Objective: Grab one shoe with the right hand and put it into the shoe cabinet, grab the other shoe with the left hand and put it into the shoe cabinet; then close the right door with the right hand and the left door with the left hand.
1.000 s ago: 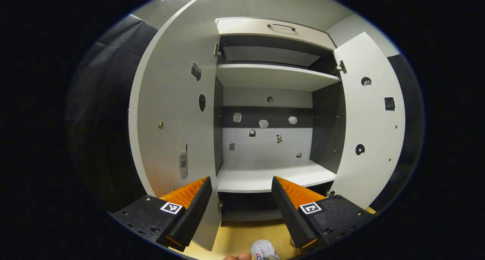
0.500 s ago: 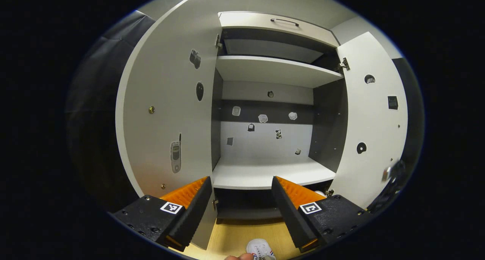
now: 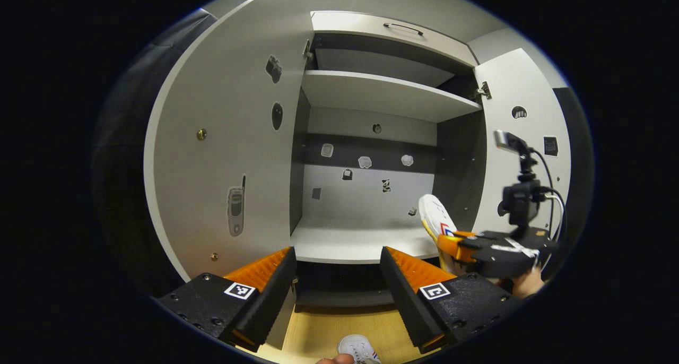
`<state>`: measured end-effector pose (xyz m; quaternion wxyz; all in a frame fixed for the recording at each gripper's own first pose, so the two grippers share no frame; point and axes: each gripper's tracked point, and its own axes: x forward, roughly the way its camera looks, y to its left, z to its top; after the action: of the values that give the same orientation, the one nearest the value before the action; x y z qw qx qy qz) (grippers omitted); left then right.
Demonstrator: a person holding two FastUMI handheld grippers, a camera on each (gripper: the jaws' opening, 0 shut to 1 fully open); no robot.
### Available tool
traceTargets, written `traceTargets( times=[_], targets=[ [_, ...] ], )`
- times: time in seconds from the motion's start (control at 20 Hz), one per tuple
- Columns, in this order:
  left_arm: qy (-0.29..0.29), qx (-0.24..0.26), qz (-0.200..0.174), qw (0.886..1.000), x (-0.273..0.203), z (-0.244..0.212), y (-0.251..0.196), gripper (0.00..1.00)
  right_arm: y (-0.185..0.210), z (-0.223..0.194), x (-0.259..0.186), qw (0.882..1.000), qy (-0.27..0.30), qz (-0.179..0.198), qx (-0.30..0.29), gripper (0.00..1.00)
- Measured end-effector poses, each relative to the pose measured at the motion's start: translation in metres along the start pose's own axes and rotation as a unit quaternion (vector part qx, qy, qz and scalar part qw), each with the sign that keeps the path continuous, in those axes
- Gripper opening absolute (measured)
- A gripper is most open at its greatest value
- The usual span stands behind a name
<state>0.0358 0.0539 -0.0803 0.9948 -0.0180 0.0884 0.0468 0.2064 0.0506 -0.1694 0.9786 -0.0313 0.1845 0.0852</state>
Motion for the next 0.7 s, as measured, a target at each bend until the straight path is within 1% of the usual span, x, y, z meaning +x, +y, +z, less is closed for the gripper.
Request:
traceTargets(
  times=[0.2, 0.3, 0.4, 0.5, 0.7],
  targets=[
    [0.01, -0.017, -0.001, 1.0, 0.009, -0.011, 0.005, 0.97, -0.008, 0.01, 0.063, 1.0, 0.015, -0.014, -0.004, 0.0],
    [0.013, -0.02, -0.008, 1.0, 0.011, -0.014, 0.005, 0.97, -0.012, 0.007, 0.085, 0.999, 0.033, -0.021, -0.002, 0.0],
    [0.019, -0.018, -0.005, 1.0, 0.015, -0.019, 0.009, 0.97, -0.012, 0.0, 0.111, 0.998, 0.05, -0.027, -0.003, 0.0],
    [0.025, -0.015, -0.003, 1.0, 0.017, -0.023, 0.012, 0.97, -0.012, -0.008, 0.126, 0.997, 0.066, -0.033, 0.001, 0.0],
    [0.031, -0.022, -0.011, 0.999, 0.019, -0.028, 0.011, 0.95, -0.008, -0.023, 0.138, 0.995, 0.094, -0.029, 0.023, 0.01]
  ],
)
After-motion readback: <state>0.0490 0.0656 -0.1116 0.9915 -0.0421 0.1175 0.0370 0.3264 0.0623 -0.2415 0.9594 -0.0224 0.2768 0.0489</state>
